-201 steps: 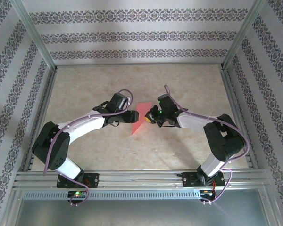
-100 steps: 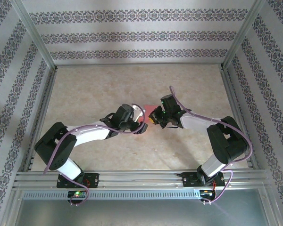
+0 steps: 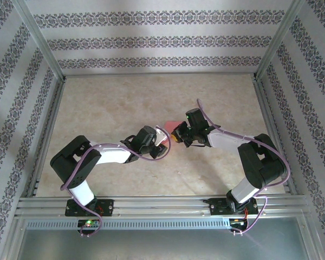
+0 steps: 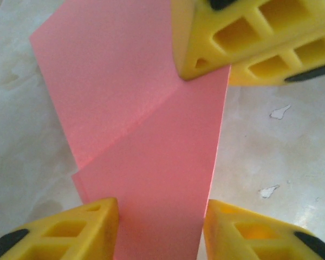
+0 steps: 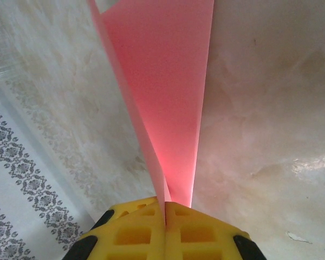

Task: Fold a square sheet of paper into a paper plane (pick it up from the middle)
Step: Fold the wing for the fifth time at the center of the table.

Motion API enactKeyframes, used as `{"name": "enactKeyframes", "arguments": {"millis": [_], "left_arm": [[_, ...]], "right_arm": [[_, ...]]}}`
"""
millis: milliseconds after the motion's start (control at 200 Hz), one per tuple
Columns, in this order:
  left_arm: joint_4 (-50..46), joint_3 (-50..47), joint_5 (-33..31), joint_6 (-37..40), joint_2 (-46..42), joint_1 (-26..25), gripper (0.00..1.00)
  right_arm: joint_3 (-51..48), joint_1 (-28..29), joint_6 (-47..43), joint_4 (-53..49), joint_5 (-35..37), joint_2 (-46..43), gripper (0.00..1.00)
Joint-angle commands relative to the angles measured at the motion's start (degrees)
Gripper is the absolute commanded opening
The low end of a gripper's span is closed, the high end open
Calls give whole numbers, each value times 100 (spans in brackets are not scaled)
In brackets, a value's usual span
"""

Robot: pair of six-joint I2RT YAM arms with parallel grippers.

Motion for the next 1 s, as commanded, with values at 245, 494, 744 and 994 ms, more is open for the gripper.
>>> {"name": "enactKeyframes", "arguments": {"millis": [245, 494, 744, 994], "left_arm": [[278, -58, -134, 301, 123, -89, 26], [278, -67, -73, 244, 175, -89, 16], [229, -52, 110, 160, 220, -89, 9], [-58, 99, 294, 61, 272, -89, 5]], "right_arm": [[6, -94, 107, -30, -233, 46, 7], [41, -120, 65, 5, -364, 115, 21], [50, -316, -416, -23, -369, -53, 61], [3, -580, -1833, 140, -389, -342, 84]]}}
